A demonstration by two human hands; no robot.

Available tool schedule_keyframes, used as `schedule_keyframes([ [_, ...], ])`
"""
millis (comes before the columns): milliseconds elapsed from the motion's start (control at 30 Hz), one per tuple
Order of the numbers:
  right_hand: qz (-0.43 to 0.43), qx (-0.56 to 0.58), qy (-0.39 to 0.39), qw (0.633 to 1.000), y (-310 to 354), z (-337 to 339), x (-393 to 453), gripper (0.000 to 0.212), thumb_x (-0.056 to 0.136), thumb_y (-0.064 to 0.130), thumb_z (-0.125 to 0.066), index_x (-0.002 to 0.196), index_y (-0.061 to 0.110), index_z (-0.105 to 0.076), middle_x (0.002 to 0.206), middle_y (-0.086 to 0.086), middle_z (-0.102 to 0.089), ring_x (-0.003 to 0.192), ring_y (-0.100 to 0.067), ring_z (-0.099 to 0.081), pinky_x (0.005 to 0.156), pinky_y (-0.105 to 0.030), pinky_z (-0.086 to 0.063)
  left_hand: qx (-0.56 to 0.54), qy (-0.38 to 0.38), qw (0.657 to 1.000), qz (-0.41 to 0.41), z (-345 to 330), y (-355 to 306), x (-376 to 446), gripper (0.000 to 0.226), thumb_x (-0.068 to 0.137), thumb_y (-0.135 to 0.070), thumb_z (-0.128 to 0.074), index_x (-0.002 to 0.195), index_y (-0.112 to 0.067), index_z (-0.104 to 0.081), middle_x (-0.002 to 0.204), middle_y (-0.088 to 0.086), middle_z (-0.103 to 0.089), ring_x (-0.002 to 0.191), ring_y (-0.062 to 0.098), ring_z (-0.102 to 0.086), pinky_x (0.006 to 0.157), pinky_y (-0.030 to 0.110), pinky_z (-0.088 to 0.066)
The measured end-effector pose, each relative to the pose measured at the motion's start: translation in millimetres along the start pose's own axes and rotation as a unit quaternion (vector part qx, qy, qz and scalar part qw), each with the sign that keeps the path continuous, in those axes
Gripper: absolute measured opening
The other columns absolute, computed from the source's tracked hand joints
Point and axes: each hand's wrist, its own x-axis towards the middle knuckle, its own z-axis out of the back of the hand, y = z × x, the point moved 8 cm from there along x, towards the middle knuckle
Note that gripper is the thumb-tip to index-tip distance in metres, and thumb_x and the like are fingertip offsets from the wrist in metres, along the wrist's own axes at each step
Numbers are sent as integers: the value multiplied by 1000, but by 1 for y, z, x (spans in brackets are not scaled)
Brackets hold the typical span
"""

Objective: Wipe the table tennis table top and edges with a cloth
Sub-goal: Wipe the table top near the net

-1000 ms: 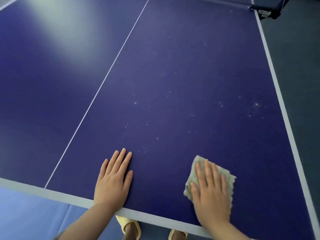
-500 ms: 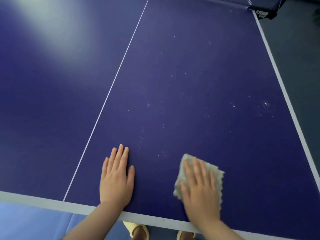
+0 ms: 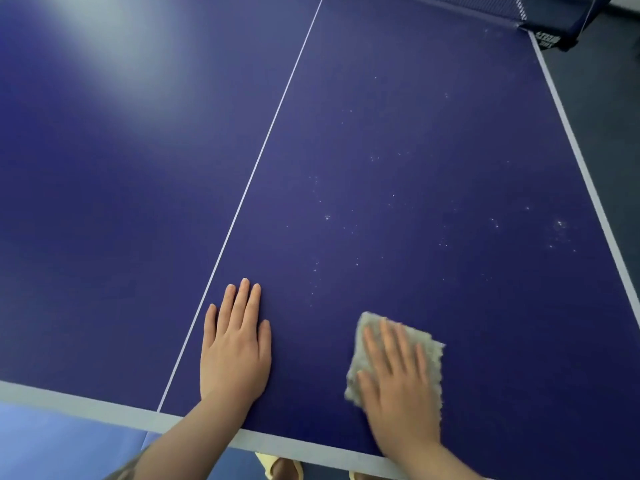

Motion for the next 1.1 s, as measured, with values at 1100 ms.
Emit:
schedule_keyframes([
  [1100, 160, 29, 43, 986, 131, 0, 163, 56, 105, 47, -14, 158, 29, -16, 165, 3, -16, 153, -18, -11, 119, -43, -9, 25, -9, 999, -31, 2, 22, 82, 59, 99, -38, -24, 154, -19, -24, 161, -5, -20, 150, 13, -7, 119, 42, -7],
])
